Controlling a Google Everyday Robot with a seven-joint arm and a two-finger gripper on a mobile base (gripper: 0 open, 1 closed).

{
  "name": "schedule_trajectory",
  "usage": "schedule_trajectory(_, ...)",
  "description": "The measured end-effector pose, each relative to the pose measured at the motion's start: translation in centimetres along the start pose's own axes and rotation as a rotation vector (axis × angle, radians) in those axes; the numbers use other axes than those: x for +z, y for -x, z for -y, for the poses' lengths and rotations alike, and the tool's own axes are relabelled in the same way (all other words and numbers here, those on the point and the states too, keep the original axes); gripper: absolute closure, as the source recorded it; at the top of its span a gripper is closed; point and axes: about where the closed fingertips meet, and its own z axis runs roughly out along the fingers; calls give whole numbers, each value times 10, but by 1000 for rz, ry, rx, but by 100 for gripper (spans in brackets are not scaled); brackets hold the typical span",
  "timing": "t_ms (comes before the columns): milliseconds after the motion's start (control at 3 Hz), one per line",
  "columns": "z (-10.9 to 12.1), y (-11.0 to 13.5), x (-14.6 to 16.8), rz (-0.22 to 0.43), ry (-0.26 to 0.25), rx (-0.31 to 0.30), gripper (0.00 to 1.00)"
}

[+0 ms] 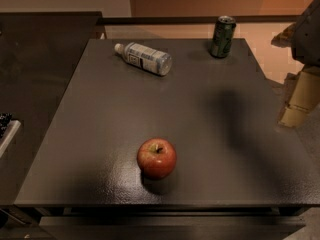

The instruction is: Pick apple

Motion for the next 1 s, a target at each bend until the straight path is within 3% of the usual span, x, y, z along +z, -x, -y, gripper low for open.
schedule_trajectory(667, 0, 4, 2, 12, -2, -13, 0)
schedule_trajectory(1000, -6, 17, 12, 47, 21, -42, 0)
